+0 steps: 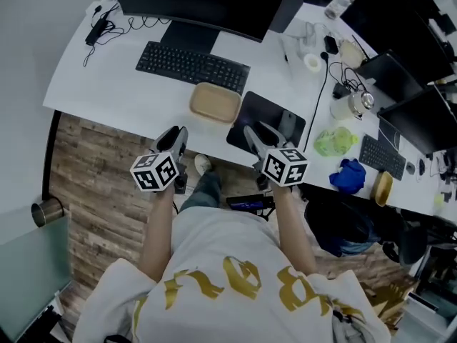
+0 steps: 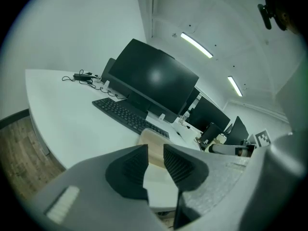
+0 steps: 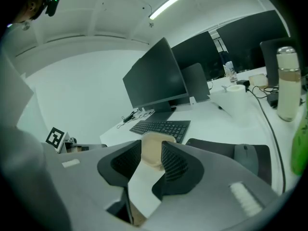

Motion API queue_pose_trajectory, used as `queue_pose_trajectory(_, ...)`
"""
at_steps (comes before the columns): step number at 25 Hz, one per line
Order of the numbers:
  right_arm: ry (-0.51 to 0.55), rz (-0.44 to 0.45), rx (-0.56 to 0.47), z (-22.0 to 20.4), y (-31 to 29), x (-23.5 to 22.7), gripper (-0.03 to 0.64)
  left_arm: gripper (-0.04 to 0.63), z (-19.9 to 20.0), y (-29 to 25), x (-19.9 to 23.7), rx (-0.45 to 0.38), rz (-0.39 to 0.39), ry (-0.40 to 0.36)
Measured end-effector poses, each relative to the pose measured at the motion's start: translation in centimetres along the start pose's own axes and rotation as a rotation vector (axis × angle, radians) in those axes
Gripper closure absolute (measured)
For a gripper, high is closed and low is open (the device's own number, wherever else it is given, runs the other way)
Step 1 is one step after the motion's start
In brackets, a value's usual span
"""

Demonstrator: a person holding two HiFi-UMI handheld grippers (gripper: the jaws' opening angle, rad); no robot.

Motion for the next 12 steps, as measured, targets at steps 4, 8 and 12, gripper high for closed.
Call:
queue_pose_trajectory(4, -0.018, -0.034, 0.059, 1.3, -4.1, -2.9, 0.459, 0.497, 1.2, -4.7, 1.6, 0.067, -0.009, 0.023)
queue_pose_trajectory(8, -0.024, -0.068, 0.107, 2.0, -7.2, -5.1, 0.476, 0.497, 1.4, -7.6, 3.0, 0.116, -0.006, 0.043)
queue_pose_trajectory(12, -0.025, -0.093, 0.142, 2.4, -9.3, -7.0, 0.476, 0.497, 1.2, -9.5, 3.6, 0.144, -0.031, 0.064)
Point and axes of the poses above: the fingertips, and each gripper's own axes: y backward along the fingers, x to its left, z out of its top, the point moved 8 cm from there along y, backward along the fingers, and after that the axes turned 8 degrees about z, right-handed, at the moved point
